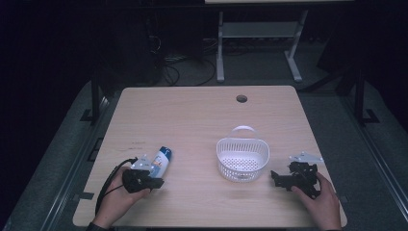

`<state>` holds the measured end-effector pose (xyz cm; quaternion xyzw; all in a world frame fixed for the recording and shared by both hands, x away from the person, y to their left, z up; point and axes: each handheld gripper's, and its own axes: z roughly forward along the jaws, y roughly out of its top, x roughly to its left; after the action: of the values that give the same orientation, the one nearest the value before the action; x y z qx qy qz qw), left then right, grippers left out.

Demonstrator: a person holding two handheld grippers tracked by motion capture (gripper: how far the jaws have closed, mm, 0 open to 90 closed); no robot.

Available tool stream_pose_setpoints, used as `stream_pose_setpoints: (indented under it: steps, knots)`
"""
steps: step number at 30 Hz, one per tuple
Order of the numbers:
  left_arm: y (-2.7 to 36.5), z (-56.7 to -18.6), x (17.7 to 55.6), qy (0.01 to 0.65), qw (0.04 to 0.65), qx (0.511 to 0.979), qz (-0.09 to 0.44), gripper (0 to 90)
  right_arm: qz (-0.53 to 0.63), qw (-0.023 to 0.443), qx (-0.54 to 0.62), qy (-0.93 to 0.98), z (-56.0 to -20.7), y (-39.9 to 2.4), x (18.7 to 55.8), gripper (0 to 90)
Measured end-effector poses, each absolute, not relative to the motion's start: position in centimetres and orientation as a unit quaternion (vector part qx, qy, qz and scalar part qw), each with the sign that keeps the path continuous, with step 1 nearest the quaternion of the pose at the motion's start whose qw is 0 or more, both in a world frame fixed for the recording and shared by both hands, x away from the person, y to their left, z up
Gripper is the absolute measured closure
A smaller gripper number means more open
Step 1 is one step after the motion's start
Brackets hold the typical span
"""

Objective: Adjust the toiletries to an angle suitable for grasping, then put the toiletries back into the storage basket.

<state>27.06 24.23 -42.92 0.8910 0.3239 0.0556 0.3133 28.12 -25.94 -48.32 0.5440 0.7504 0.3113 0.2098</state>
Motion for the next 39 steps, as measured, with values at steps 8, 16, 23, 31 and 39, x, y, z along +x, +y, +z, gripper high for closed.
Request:
stream_pose_setpoints:
  steps: [8, 16, 23, 31, 39]
  knots:
    - [24.3, -41.9, 27.6, 0.338, 0.318, 0.884, 0.062, 57.4, 0.311, 0.210, 0.544, 0.750, -48.3, -25.9, 28.1, 0.0]
    - [24.0, -40.7, 29.1, 0.344, 0.315, 0.880, 0.088, 41.3, 0.311, 0.210, 0.544, 0.750, -48.3, -25.9, 28.1, 0.0]
    - [24.4, -39.9, 30.8, 0.356, 0.314, 0.873, 0.107, 35.8, 0.312, 0.209, 0.544, 0.750, -48.3, -25.9, 28.1, 0.0]
    - [24.6, -40.0, 32.9, 0.377, 0.308, 0.865, 0.120, 29.3, 0.311, 0.210, 0.544, 0.751, -48.3, -25.9, 28.1, 0.0]
    - [24.4, -41.1, 34.5, 0.397, 0.291, 0.864, 0.108, 25.5, 0.312, 0.210, 0.543, 0.751, -48.3, -25.9, 28.1, 0.0]
